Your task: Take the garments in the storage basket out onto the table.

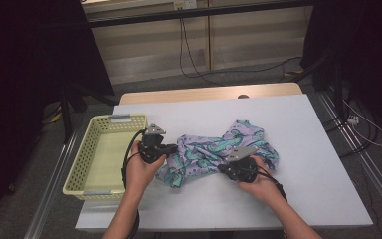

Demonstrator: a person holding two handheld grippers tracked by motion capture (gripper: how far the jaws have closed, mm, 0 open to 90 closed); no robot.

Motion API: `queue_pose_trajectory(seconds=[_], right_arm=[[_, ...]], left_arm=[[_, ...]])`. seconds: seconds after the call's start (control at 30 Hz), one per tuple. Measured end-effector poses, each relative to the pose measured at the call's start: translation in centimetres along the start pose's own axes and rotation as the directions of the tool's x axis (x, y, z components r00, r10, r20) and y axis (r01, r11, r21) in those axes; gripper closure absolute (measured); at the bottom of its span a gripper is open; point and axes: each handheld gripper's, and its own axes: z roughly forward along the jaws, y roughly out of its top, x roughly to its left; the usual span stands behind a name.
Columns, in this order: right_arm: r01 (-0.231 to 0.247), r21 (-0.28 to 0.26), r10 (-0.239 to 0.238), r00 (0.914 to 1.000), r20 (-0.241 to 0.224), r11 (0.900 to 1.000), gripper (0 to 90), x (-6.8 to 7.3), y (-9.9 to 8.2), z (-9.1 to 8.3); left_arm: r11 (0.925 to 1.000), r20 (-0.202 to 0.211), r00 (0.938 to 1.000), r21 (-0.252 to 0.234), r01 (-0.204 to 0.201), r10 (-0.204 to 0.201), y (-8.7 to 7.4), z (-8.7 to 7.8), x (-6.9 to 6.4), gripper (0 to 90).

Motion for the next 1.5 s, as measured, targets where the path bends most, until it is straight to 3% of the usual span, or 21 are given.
queue_pose_trajectory(seconds=[0.2, 0.3, 0.4, 0.57, 0.7, 0.83, 0.97, 1.03, 1.13, 1.27, 1.33, 1.43, 1.5], right_arm=[[-0.008, -0.017, 0.009, 0.9991, 0.04, 0.9998, 90.0, -1.7, -1.2, -3.6], [-0.038, -0.052, 0.042, 0.9967, 0.07, 0.9979, 90.0, -3.3, -1.8, -5.8], [-0.075, -0.09, 0.083, 0.9923, 0.091, 0.9931, 90.0, -4.3, -1.8, -7.1], [-0.04, -0.061, 0.045, 0.9947, 0.092, 0.9974, 83.6, -3.3, -1.4, -5.6], [0.006, -0.084, -0.001, 0.9985, 0.056, 0.9965, 69.7, -1.6, -0.8, -4.7], [0.045, -0.113, -0.041, 0.9985, 0.035, 0.9926, 59.0, 0.0, 0.1, -4.1], [0.061, -0.101, -0.063, 0.9978, -0.019, 0.993, 59.4, 1.1, 0.4, -3.3], [0.079, -0.057, -0.079, 0.9968, -0.005, 0.9952, 60.8, 1.2, 0.1, -2.8], [0.1, -0.025, -0.098, 0.9933, 0.06, 0.9947, 65.7, 0.7, -0.5, -2.0], [0.079, -0.006, -0.078, 0.993, 0.088, 0.9969, 81.0, -0.2, -0.7, -1.2], [0.061, -0.014, -0.059, 0.994, 0.092, 0.9981, 83.4, -0.8, -0.6, -1.1], [0.022, -0.042, -0.017, 0.9935, 0.112, 0.9989, 84.4, -1.6, -0.4, -1.7], [0.008, -0.053, -0.001, 0.9924, 0.123, 0.9986, 84.4, -2.1, -0.4, -2.2]], left_arm=[[0.9999, 0.016, 0.9998, 0.0, -0.011, 0.011, 0.2, 0.5, -0.4, 87.5], [1.0, 0.027, 0.9996, -0.008, 0.001, -0.001, 0.3, 0.8, -0.7, 87.6], [0.9998, 0.032, 0.9994, -0.016, -0.012, 0.012, 0.6, 1.0, -0.8, 87.6], [0.9998, -0.006, 0.9999, -0.012, -0.015, 0.015, 0.6, 1.5, -0.5, 87.6], [0.9999, -0.02, 0.9998, -0.017, -0.003, 0.003, 0.3, 2.0, -0.1, 87.5], [0.9995, -0.036, 0.9993, 0.03, -0.01, 0.011, -0.4, 3.6, 0.4, 87.4], [0.9988, -0.03, 0.9995, 0.048, 0.01, -0.008, -1.1, 4.4, 0.8, 86.7], [0.9993, -0.017, 0.9997, 0.033, 0.02, -0.019, -1.1, 4.1, 0.8, 85.2], [0.9991, 0.015, 0.999, -0.006, 0.043, -0.043, -0.8, 3.5, 0.4, 66.0], [0.9994, 0.047, 0.9989, -0.033, 0.007, -0.005, -0.3, 2.9, -0.9, 39.8], [0.9993, 0.07, 0.9975, -0.038, -0.003, 0.006, 0.0, 2.8, -1.5, 35.0], [0.9979, 0.099, 0.9931, -0.025, -0.06, 0.063, 0.2, 2.9, -2.7, 32.1], [0.997, 0.121, 0.9897, -0.019, -0.075, 0.076, 0.0, 3.3, -3.4, 31.5]])
